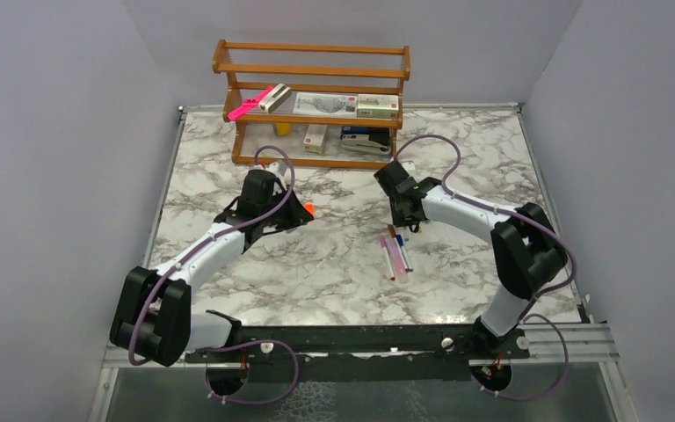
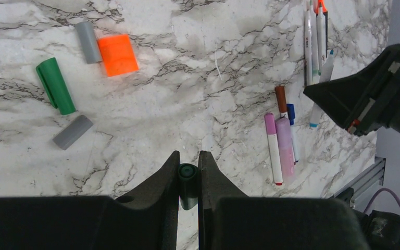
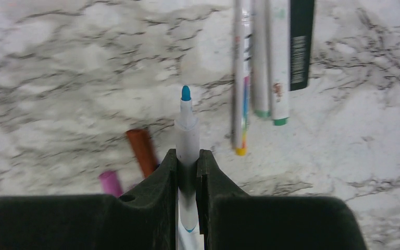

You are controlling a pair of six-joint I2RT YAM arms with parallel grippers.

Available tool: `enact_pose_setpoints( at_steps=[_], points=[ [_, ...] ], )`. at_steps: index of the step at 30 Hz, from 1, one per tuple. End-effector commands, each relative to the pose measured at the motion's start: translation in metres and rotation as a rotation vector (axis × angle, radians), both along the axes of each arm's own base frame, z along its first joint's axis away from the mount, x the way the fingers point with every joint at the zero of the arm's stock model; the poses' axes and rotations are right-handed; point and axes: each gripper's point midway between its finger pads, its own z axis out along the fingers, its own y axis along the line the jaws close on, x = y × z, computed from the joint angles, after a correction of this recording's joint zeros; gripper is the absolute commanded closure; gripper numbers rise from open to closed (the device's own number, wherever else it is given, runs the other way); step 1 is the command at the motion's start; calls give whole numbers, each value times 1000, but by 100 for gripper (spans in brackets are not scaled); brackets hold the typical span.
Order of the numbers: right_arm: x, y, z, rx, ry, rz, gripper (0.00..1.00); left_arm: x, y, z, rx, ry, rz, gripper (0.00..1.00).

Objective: Open the pen caps

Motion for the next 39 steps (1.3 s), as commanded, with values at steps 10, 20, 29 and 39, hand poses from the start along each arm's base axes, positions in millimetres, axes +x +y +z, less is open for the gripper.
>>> enact_pose_setpoints(
  at_steps=[10, 20, 29, 39],
  points=[
    [41, -57, 1, -199, -13, -82, 99, -2, 10, -24, 81, 45, -4, 98],
    [39, -71, -18, -233, 34, -105, 88, 10, 13, -30, 132, 54, 7, 94],
    [39, -71, -20, -214, 35, -104, 79, 22, 19, -34, 195, 53, 20, 93],
    [28, -61, -13, -128, 53, -79, 71, 30, 24, -40, 230, 61, 21, 87]
  ],
)
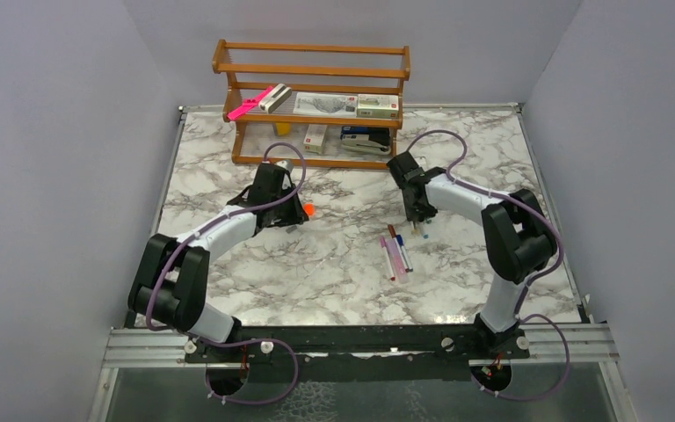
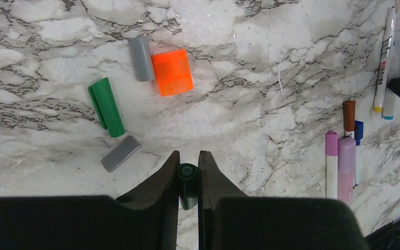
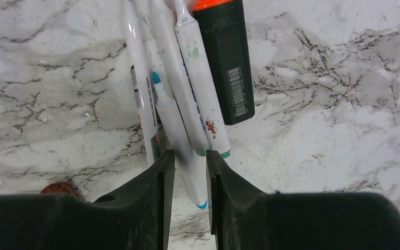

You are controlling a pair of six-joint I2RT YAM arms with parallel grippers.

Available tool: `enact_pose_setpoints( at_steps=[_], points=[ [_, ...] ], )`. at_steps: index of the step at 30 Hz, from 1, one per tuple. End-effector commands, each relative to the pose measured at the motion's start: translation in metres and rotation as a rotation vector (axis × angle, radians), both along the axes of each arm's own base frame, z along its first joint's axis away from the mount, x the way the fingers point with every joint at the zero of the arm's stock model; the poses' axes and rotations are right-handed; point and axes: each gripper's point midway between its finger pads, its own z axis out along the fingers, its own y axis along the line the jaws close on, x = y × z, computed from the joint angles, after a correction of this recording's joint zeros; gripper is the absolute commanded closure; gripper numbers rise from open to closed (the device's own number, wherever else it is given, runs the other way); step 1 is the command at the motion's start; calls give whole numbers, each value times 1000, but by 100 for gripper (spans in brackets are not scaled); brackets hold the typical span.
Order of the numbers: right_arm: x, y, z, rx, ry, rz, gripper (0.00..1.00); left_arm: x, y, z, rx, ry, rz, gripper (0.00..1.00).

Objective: Open the pen caps

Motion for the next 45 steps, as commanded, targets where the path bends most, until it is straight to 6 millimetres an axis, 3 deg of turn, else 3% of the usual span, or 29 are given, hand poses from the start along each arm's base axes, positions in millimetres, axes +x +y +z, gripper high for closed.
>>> enact_pose_setpoints(
  at_steps=[1, 8, 16, 21, 29, 32, 36, 39, 40, 45],
  points=[
    [-5, 4, 15, 58, -30, 4, 71, 10, 8, 2, 42, -17, 9, 86],
    [-22, 10, 34, 155, -40, 26, 71, 15, 12, -1, 61, -11, 18, 72],
    [-63, 45, 38, 434, -25, 133, 71, 22, 14, -3, 77, -13, 20, 69],
    [-84, 51, 37, 495, -5, 163, 71, 20, 12, 9, 50, -33, 30, 66],
    [-94, 53, 26, 503, 34, 179, 71, 7, 3, 33, -31, -60, 2, 58],
    [-97, 56, 21, 497, 51, 184, 71, -2, -2, 39, -71, -56, -18, 49],
    [-99, 58, 15, 483, 64, 187, 71, -14, -7, 48, -121, -57, -46, 26],
    [-101, 58, 9, 463, 74, 183, 71, -22, -9, 53, -143, -63, -57, 21],
    [-102, 58, 7, 454, 77, 181, 72, -24, -9, 54, -147, -62, -59, 14],
    [-103, 55, -2, 394, 94, 159, 72, -31, -10, 59, -167, -66, -69, 13]
  ],
)
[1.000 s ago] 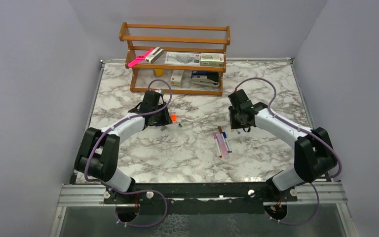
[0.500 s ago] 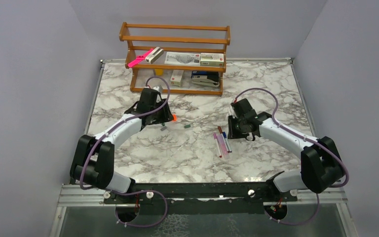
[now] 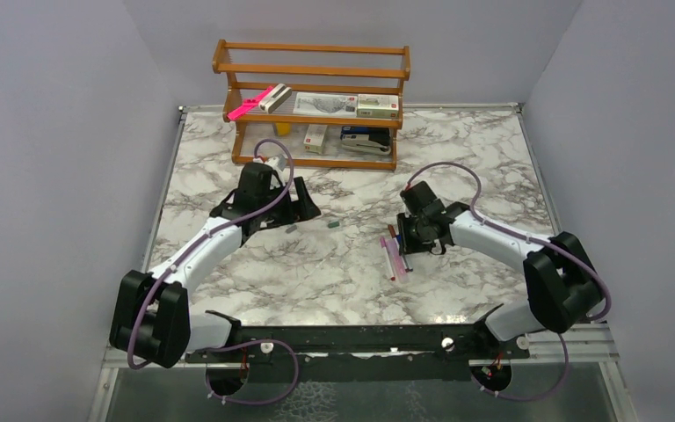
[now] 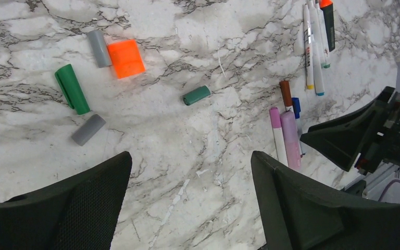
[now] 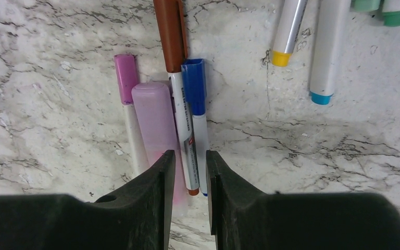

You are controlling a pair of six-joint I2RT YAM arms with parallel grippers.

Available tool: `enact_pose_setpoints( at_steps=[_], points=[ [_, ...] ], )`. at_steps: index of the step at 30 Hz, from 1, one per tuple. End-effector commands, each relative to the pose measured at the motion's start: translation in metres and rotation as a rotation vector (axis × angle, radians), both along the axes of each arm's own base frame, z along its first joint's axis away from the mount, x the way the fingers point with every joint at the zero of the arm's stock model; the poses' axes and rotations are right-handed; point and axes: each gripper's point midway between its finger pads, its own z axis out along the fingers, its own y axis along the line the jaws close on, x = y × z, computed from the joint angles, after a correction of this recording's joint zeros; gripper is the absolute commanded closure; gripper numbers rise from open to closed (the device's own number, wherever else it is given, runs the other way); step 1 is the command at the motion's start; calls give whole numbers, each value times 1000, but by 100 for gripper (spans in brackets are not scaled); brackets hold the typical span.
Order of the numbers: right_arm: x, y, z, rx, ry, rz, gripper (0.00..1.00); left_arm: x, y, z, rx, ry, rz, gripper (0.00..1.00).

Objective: Open the pen caps

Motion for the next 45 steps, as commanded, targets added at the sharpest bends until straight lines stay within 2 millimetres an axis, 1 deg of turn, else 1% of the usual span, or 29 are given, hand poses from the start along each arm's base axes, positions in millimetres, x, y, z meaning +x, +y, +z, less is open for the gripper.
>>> enact_pose_setpoints(
  at_steps=[1, 5, 11, 13, 17, 21, 28, 30, 32, 35, 41, 45],
  points=[
    [3, -2, -10, -63, -4, -30, 72, -13, -5, 8, -47, 3, -31, 12],
    [1, -4, -20, -121, 19, -42, 75, -15, -7, 12, -58, -2, -37, 12],
    [1, -4, -27, -156, 31, -44, 80, -18, -7, 13, -63, -2, -43, 12],
    [0, -3, -28, -161, 35, -42, 85, -18, -8, 13, -67, -1, -46, 12],
    [-2, -2, -27, -159, 39, -44, 98, -20, -9, 12, -71, 0, -47, 12],
    [-5, 0, -18, -128, 27, -38, 99, -22, -10, 14, -80, -4, -52, 12],
    [-3, 8, 20, -51, -29, -22, 98, -25, -13, 19, -93, -10, -60, 12],
    [-1, 9, 28, -38, -45, -19, 97, -26, -14, 19, -94, -10, -61, 12],
    [-2, 11, 30, -29, -47, -11, 96, -27, -14, 19, -94, -10, -60, 12],
    [-4, 12, 25, -24, -38, -5, 95, -28, -15, 18, -93, -9, -62, 12],
    [-9, 9, -2, -44, 3, -8, 95, -30, -15, 17, -90, -7, -62, 12],
    [-9, 10, -13, -50, 18, -8, 94, -31, -16, 17, -90, -7, -63, 12]
  ],
)
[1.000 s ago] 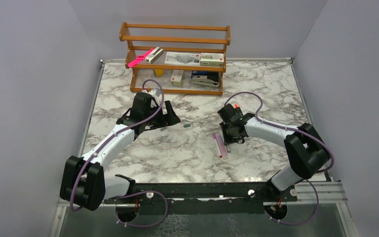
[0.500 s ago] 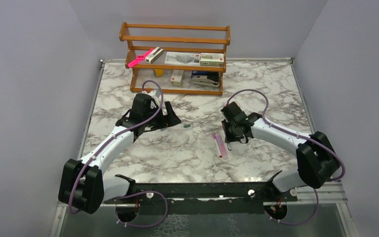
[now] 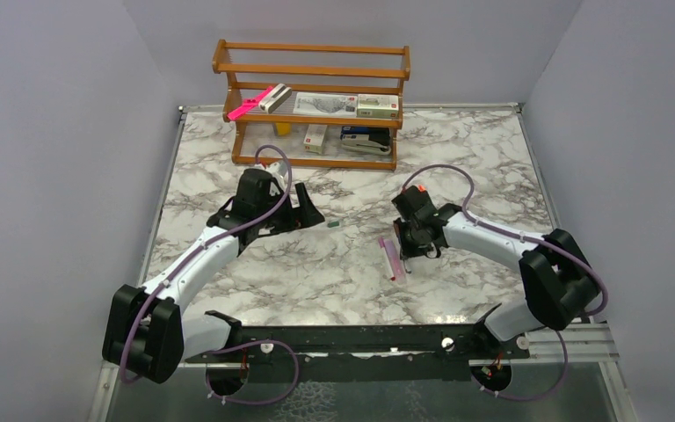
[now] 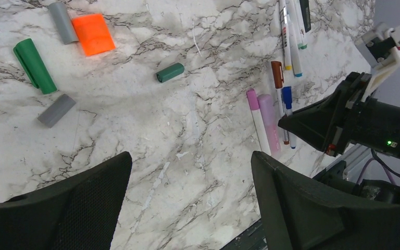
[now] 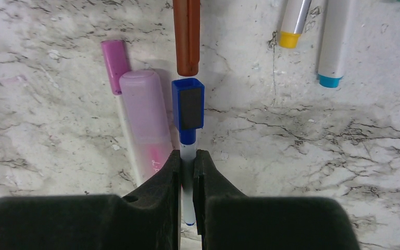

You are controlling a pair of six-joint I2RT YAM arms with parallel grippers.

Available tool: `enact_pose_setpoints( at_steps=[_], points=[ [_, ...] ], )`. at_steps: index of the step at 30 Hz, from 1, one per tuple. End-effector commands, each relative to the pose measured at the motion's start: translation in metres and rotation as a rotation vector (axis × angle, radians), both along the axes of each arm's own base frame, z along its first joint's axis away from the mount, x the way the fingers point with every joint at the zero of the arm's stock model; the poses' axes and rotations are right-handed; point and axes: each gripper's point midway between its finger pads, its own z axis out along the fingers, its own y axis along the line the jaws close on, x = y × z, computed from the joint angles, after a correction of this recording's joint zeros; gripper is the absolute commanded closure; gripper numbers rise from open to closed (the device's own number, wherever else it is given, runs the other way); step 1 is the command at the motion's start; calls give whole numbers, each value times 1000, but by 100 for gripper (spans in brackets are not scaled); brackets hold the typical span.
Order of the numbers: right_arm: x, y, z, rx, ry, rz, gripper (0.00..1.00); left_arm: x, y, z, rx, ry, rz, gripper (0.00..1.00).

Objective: Open the pen caps

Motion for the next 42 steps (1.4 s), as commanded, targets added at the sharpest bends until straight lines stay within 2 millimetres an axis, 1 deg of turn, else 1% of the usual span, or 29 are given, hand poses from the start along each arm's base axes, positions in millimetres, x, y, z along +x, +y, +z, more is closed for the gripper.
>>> enact_pose_setpoints(
  at_steps=[1, 6, 9, 12, 16, 18, 20, 21, 28, 32, 36, 38, 39, 41, 42],
  points=[
    [0, 7, -13, 17, 15, 8, 92, -5, -4, 5, -19, -11, -15, 12],
    [0, 9, -15, 18, 24, 14, 88, -5, -7, 4, -19, -11, -18, 12],
    [-1, 8, -14, 17, 24, 17, 81, -6, -8, 2, -18, -8, -20, 12],
    [-2, 7, -14, 17, 25, 17, 78, -6, -9, -1, -17, -3, -21, 12],
    [-3, 8, -11, 23, 21, 18, 78, -7, -11, -4, -16, 3, -24, 13],
    [-2, 8, -11, 24, 19, 18, 81, -6, -11, -4, -15, 2, -26, 12],
    [-3, 7, -9, 24, 20, 17, 88, -6, -12, -3, -16, 0, -26, 13],
    [-3, 7, -7, 27, 16, 17, 89, -6, -12, -3, -15, -2, -25, 13],
    [0, 7, 14, 37, -22, 13, 89, -7, -13, -4, -13, 1, -29, 12],
    [0, 7, 18, 44, -27, 16, 88, -8, -14, -3, -12, -1, -30, 12],
    [-1, 10, 12, 51, -16, 29, 87, -8, -16, -3, -13, 1, -31, 12],
    [0, 11, 5, 43, -4, 49, 87, -9, -19, -4, -8, 6, -50, 12],
    [1, 7, 0, 13, 3, 39, 87, -9, -20, -4, -2, 13, -60, 12],
    [2, 2, -11, -31, 21, 34, 87, -7, -22, 2, 3, 1, -64, 12],
    [2, 3, -12, -26, 20, 34, 86, -7, -22, 5, 1, -8, -57, 12]
  ],
)
